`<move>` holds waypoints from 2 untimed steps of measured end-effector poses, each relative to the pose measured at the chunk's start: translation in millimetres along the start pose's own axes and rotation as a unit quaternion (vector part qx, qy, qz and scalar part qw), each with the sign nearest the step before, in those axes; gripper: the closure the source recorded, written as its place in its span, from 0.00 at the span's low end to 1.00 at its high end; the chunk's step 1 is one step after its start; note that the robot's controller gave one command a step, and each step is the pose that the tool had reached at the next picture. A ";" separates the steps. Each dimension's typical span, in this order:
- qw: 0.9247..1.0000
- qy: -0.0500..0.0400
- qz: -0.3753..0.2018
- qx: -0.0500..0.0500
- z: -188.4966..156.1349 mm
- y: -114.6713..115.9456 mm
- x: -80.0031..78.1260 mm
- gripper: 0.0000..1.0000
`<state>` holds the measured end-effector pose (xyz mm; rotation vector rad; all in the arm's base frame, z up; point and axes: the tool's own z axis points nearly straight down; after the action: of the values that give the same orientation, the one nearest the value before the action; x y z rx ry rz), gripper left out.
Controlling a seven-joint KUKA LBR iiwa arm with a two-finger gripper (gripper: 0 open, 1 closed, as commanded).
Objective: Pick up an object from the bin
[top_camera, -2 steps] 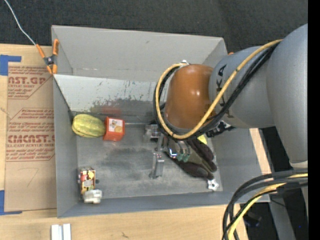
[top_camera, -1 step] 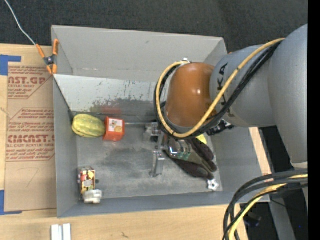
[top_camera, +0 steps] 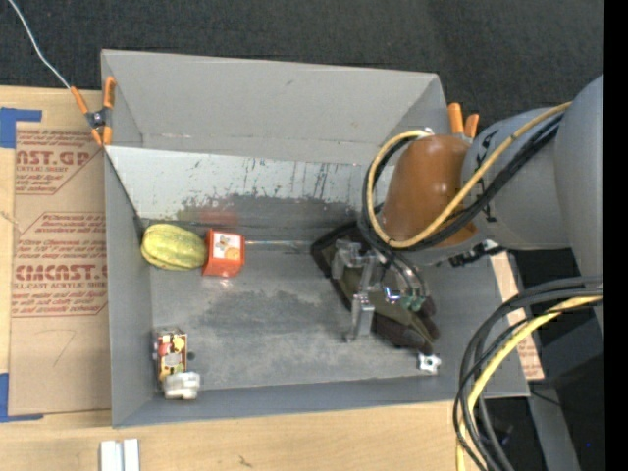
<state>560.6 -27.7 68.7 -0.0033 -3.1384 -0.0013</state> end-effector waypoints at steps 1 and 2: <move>0.998 -0.004 0.057 -0.001 -47.1 -9.5 -20.5 0.00; 1.000 -0.001 0.000 0.000 0.9 0.4 -0.2 0.00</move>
Offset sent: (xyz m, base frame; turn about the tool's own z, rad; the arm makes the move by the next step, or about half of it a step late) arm 0.0000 0.0000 0.0000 0.0000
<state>560.8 -27.3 67.8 -0.0034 -3.1405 -0.0018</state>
